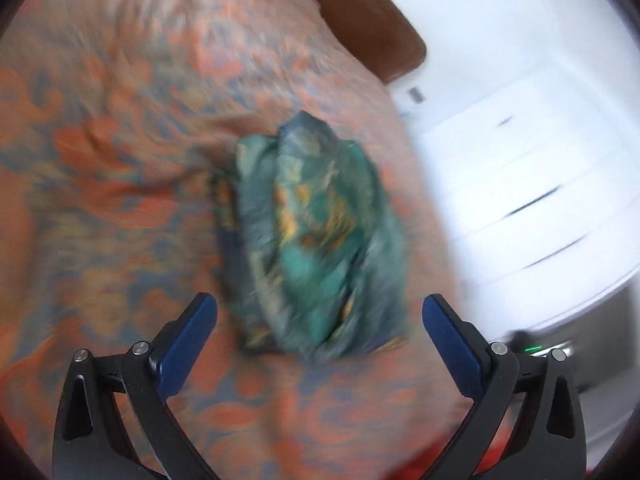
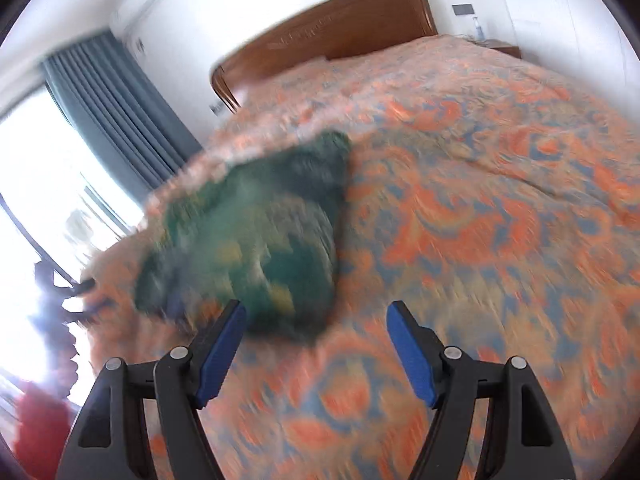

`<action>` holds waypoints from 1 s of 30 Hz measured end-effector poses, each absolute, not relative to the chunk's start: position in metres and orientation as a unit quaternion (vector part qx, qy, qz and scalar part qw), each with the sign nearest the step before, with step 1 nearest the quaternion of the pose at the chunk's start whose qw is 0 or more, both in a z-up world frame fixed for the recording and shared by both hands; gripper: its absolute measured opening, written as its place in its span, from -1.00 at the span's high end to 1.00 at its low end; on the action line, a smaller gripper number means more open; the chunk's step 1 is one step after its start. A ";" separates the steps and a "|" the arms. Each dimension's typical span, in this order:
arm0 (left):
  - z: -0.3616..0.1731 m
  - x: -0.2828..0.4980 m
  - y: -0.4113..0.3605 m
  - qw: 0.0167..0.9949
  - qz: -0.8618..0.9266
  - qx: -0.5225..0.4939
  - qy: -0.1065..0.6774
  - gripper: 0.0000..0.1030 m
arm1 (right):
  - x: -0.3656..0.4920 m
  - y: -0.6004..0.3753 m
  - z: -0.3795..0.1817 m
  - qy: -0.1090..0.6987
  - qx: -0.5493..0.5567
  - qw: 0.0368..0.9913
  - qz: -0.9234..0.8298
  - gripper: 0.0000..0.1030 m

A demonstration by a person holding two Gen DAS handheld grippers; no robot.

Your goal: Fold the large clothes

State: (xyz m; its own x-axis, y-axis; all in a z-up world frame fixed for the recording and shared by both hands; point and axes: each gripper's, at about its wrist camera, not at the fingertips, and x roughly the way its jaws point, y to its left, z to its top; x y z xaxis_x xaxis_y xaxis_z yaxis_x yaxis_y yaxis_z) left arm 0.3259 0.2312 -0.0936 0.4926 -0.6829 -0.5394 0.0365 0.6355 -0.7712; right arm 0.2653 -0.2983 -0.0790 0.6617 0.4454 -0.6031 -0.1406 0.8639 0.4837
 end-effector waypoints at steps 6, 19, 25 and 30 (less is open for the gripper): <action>-0.147 0.383 0.229 0.750 -0.229 -0.400 0.474 -0.99 | 0.335 -0.297 -0.084 0.402 0.250 0.854 0.216 -0.53; -0.192 0.426 0.189 0.758 -0.221 -0.328 0.519 -0.99 | 0.439 -0.279 -0.171 0.492 0.353 0.737 0.300 -0.53; -0.212 0.445 0.180 0.751 -0.226 -0.312 0.537 -1.00 | 0.463 -0.266 -0.203 0.513 0.365 0.695 0.347 -0.59; -0.227 0.459 0.174 0.740 -0.205 -0.309 0.561 -0.82 | 0.492 -0.241 -0.210 0.541 0.353 0.674 0.359 -0.69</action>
